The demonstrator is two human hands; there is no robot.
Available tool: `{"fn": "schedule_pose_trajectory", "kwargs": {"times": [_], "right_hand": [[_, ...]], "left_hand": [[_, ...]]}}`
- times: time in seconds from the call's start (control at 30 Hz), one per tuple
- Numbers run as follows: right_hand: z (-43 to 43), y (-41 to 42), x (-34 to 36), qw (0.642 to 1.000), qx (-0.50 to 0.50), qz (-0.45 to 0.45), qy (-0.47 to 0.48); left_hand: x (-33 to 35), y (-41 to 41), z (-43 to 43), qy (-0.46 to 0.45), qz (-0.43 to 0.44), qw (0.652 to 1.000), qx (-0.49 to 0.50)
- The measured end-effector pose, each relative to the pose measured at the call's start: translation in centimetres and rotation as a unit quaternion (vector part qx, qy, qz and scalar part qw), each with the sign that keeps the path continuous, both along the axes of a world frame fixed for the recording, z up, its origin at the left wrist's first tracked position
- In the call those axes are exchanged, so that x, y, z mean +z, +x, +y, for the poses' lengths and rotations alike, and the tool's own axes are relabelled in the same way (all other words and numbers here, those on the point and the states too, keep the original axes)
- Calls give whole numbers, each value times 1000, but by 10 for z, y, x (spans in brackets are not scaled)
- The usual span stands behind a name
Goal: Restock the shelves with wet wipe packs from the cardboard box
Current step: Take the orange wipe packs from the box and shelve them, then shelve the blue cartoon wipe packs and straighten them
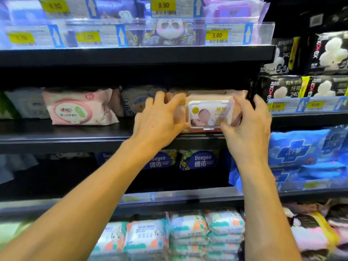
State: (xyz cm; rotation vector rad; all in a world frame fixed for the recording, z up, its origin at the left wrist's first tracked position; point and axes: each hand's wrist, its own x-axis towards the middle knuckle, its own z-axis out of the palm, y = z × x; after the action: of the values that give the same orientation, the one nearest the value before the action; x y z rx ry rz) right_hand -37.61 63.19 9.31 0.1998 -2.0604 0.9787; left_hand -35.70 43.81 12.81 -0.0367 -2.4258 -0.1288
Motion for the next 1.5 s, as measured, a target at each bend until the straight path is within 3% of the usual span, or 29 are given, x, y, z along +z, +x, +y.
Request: {"fn": "schedule_pose_trajectory", "kwargs": {"times": [0.13,0.23,0.5,0.63,0.77,0.87,1.0,1.1,1.2,1.33,1.5], "right_hand": [[-23,21,17,994,67,82,20],[-55,38,22,985,147,84,31],[-189,90,-3,945,244,-58,210],[-247,120,-26,878,312,-131,337],[-283,137,-63,788,350,-184,471],[-297,144,-83,732,388,-218,517],[-311,148,-101,646,424,-284,568],[-314,146,-114,607,417,-313,599],[-310,141,-119,595,411,-325,609],[-299,137,-113,608,413,-335,589],[-289,129,-112,618,405,-351,575]], "left_hand": [[-7,47,-33,4,39,999,-14],[-22,79,-72,29,17,999,-28],[-45,171,-200,9,-136,988,-77],[-54,205,-270,-32,-226,974,2],[-81,227,-314,-8,-361,932,41],[-105,239,-328,54,-436,898,0],[-151,250,-328,115,-556,820,-70],[-200,252,-313,165,-611,764,-127],[-238,248,-304,229,-610,739,-172],[-256,237,-299,284,-625,706,-176],[-248,234,-295,280,-613,716,-182]]}}
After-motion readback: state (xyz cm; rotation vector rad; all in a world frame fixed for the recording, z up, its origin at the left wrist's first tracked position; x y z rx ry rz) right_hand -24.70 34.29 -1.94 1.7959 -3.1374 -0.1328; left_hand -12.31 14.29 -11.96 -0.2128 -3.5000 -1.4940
